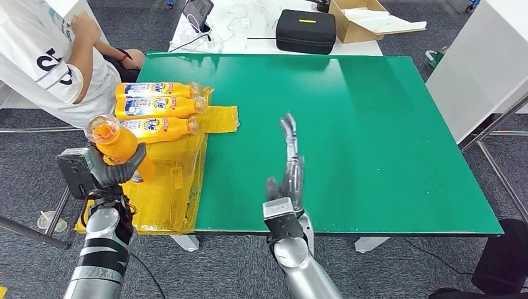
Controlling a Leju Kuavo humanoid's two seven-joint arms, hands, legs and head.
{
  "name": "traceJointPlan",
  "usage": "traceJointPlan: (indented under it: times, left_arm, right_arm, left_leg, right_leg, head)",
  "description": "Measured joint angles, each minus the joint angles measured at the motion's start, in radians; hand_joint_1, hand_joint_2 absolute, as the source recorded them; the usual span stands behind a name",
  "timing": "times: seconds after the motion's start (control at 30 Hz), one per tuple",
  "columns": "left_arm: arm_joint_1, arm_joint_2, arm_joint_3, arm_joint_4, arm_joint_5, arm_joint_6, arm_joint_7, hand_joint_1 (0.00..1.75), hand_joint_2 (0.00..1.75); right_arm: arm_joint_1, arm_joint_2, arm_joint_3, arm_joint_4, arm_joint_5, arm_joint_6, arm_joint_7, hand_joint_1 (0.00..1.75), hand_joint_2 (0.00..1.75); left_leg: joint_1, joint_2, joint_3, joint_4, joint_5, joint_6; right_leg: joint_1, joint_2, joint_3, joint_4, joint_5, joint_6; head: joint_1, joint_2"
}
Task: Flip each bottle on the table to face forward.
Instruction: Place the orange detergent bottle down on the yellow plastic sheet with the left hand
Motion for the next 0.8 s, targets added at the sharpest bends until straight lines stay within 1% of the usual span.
traceJointPlan:
  times: [0.07,0.13,0.27,0.43,0.53,0.67,0.8]
  left_arm:
    - [-0.008,0.007,0.000,0.000,-0.058,0.050,0.000,1.75,1.75]
    - [-0.019,0.014,0.001,0.000,-0.093,0.078,-0.001,1.75,1.75]
    - [-0.033,0.024,-0.002,0.001,-0.133,0.097,-0.001,1.75,1.75]
    - [-0.051,0.056,-0.043,0.013,-0.286,0.088,0.004,1.75,1.75]
    - [-0.057,0.089,-0.088,0.023,-0.433,0.075,0.018,1.75,1.75]
    - [-0.061,0.156,-0.187,0.078,-0.680,0.040,0.044,1.75,1.75]
    - [-0.066,0.216,-0.281,0.166,-0.800,-0.002,0.063,1.75,1.75]
  right_arm:
    - [0.014,0.000,0.000,-0.046,-0.036,-0.020,-0.017,0.00,0.00]
    - [0.023,0.000,-0.001,-0.082,-0.053,-0.027,-0.021,0.00,0.00]
    - [0.031,0.000,-0.001,-0.120,-0.068,-0.034,-0.022,0.00,0.00]
    - [0.031,-0.001,-0.011,-0.124,-0.131,-0.027,-0.022,0.00,0.00]
    - [0.028,-0.002,-0.024,-0.120,-0.164,-0.003,-0.024,0.00,0.00]
    - [0.018,-0.002,-0.035,-0.105,-0.183,0.045,-0.022,0.00,0.00]
    - [0.015,-0.003,-0.045,-0.091,-0.186,0.077,-0.014,0.00,0.00]
  left_leg:
    - [0.000,0.000,0.000,0.000,0.000,0.000]
    - [0.000,0.000,0.000,0.000,0.000,0.000]
    - [0.000,0.001,0.000,0.000,0.000,0.000]
    - [0.000,0.000,0.000,0.000,0.000,0.000]
    - [0.000,0.001,0.000,0.000,0.000,0.000]
    - [0.000,0.001,0.000,0.000,0.000,0.000]
    - [0.000,0.001,0.000,0.000,0.000,0.000]
  right_leg:
    - [0.000,0.000,0.000,0.000,0.000,0.000]
    - [0.000,0.000,0.000,0.000,0.000,0.000]
    - [0.000,0.000,0.000,0.000,0.000,0.000]
    - [0.000,0.000,0.000,0.000,0.000,0.000]
    - [0.000,0.000,0.000,0.000,0.000,0.000]
    - [0.000,0.000,0.000,0.000,0.000,0.000]
    - [0.000,0.001,-0.001,0.000,0.000,0.000]
  head:
    - [0.000,0.000]
    - [0.000,0.000]
    - [0.000,0.000]
    - [0.000,0.000]
    - [0.000,0.000]
    - [0.000,0.000]
    - [0.000,0.000]
